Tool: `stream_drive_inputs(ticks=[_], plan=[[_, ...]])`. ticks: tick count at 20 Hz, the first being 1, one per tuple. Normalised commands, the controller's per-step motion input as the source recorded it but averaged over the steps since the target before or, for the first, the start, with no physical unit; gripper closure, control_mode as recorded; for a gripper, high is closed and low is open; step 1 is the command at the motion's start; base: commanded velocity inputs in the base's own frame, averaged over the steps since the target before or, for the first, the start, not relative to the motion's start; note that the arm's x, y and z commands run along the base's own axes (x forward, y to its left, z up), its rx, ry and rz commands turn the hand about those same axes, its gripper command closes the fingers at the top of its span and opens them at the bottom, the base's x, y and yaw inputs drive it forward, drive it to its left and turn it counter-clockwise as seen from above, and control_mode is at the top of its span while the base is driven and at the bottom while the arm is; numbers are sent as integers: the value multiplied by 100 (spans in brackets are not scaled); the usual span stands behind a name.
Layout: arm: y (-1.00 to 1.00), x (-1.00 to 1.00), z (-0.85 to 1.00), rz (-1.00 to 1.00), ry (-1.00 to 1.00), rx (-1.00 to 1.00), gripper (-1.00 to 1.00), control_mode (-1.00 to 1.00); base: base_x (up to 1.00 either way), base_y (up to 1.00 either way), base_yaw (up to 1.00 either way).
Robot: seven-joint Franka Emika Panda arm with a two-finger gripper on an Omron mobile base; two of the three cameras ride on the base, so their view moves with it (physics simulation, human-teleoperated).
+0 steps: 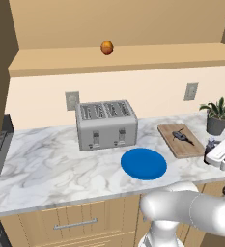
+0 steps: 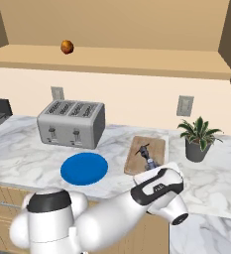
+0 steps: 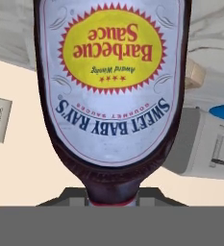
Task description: Pick the fish from the plate and place it on the cutting board. Then pick the condiment bottle from the cabinet and place it next to the cutting board.
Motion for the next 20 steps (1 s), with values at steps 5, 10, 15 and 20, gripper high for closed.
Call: stream_drive_inputs(ticks=[5, 10, 15, 20], plan=[[-11, 11, -12, 0, 1, 3, 100, -100, 0, 0, 0], [-14, 8, -17, 0, 0, 4, 100, -100, 0, 0, 0], [-12, 8, -22, 0, 0, 3, 100, -100, 0, 0, 0], [-11, 8, -25, 0, 0, 3, 100, -100, 0, 0, 0]])
